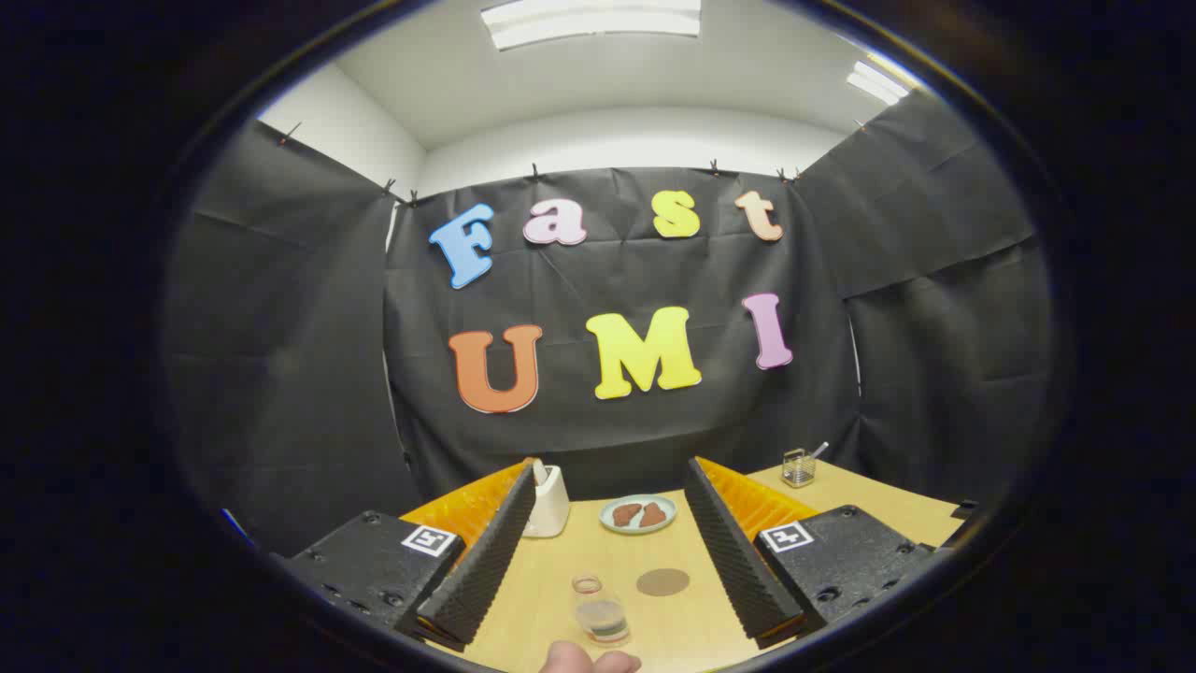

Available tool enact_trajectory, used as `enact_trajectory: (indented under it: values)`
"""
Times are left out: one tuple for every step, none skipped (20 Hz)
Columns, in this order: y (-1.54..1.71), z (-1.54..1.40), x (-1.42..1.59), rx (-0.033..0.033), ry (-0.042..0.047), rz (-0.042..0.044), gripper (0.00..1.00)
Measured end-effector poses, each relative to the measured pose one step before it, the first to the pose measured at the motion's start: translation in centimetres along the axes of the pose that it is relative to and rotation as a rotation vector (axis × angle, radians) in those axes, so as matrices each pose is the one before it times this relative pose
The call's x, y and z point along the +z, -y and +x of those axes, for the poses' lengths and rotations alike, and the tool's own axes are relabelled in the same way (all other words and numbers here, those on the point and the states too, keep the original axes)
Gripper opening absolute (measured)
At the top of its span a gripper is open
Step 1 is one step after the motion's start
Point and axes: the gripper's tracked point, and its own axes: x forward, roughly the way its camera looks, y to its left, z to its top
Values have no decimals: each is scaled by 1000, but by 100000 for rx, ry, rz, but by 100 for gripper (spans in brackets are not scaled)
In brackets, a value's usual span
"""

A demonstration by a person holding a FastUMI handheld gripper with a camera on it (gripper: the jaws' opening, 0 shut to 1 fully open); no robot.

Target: Take the bottle from table, then pour the juice into the cup, finally place the bottle on the coaster

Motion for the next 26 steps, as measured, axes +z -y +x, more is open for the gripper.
enact_trajectory:
  values:
    - [-3,-100,-6,175,-220,283,100]
    - [-54,-127,19,244,75,265,100]
    - [45,-16,47,106,164,203,100]
    - [42,-112,10,6,7,84,100]
    - [40,-100,-86,-197,-166,101,100]
    - [58,-159,-2,-99,-131,146,100]
    - [-17,-165,34,12,-94,143,100]
    - [-69,-69,25,60,-73,-88,100]
    - [-35,-167,-5,-128,-200,-269,100]
    - [72,-74,130,-217,-180,-416,100]
    - [133,-127,24,-391,-254,28,100]
    - [172,-56,-131,-531,-325,564,100]
    - [58,-116,-54,-170,-162,922,100]
    - [27,-108,21,85,-6,828,100]
    - [122,-106,10,-231,50,366,100]
    - [176,11,100,-122,158,-278,100]
    - [225,-47,58,-352,185,-268,100]
    - [360,-120,-78,-937,131,283,100]
    - [4,-102,-249,-163,-325,775,100]
    - [-123,-106,-84,622,-87,1016,100]
    - [-227,-125,15,790,273,738,100]
    - [-64,-172,-67,339,-61,301,100]
    - [119,-131,-176,-70,-112,46,100]
    - [-81,-166,-103,236,-15,-185,100]
    - [-334,-203,-139,646,121,-526,100]
    - [-252,-201,-198,521,121,-882,100]
